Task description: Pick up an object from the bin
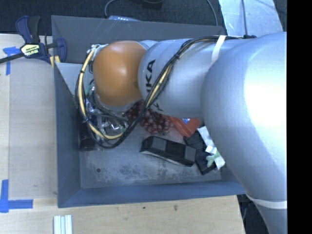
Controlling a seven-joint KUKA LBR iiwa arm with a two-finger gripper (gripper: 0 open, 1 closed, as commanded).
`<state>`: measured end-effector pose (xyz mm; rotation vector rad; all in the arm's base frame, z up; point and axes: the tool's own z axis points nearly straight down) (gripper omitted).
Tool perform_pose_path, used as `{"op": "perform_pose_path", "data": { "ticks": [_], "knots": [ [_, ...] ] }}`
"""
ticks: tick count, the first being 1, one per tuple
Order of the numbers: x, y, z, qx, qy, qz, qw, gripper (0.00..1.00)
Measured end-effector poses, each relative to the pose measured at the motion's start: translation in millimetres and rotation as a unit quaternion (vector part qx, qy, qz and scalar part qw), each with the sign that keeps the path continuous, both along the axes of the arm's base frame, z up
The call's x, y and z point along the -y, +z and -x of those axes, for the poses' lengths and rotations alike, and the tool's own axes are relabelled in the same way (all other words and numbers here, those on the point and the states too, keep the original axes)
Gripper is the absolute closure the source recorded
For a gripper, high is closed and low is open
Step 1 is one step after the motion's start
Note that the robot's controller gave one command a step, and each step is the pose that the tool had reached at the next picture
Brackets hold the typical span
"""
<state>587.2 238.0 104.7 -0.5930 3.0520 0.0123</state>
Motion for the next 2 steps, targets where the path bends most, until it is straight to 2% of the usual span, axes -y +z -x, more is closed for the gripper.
{"op": "perform_pose_path", "data": {
  "ticks": [1,2],
  "knots": [
    [3,9,-0.7,0.0013,0.034,0.002,0.9994,0.0],
    [-3,-14,-6.4,0.0166,0.038,-0.004,0.9991,0.0]
  ]
}}
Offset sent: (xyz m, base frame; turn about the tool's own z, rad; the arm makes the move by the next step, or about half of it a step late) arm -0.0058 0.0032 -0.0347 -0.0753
